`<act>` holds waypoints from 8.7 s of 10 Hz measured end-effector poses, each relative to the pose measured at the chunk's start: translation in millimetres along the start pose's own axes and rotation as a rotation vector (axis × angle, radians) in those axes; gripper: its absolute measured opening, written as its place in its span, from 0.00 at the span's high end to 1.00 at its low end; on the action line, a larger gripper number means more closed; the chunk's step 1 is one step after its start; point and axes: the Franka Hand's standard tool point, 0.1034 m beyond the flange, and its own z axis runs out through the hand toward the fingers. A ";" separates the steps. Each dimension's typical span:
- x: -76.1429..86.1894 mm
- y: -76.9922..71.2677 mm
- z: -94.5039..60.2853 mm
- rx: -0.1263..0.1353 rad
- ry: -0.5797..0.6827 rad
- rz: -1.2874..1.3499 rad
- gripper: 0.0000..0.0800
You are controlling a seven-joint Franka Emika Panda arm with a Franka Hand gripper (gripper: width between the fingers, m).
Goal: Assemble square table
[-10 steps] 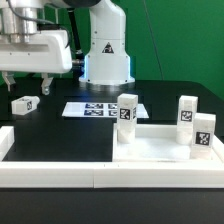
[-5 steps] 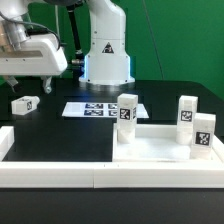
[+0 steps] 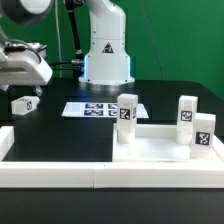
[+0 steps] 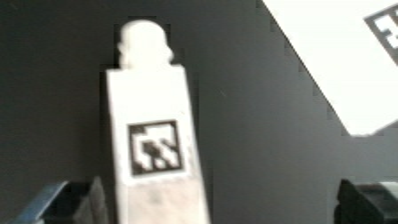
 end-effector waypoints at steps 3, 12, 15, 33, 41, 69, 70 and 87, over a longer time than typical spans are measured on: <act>1.7 3.1 1.7 0.006 -0.126 0.017 0.19; -3.0 17.3 38.5 0.013 -0.226 0.089 0.19; -2.1 16.8 37.4 0.012 -0.223 0.088 0.53; -6.9 -53.2 -39.5 -0.073 0.009 -0.084 0.64; -4.1 -115.8 -99.3 -0.079 0.579 -0.138 0.64; 90.3 -340.9 -100.9 -0.198 1.274 -0.178 0.64; 92.4 -339.2 -98.5 -0.205 1.271 -0.178 0.64; 106.6 -337.9 -84.3 -0.244 1.260 -0.191 0.19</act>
Offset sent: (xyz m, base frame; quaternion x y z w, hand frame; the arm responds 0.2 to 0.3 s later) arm 0.0000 0.0000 0.0000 0.0000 0.0000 0.0000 1.0000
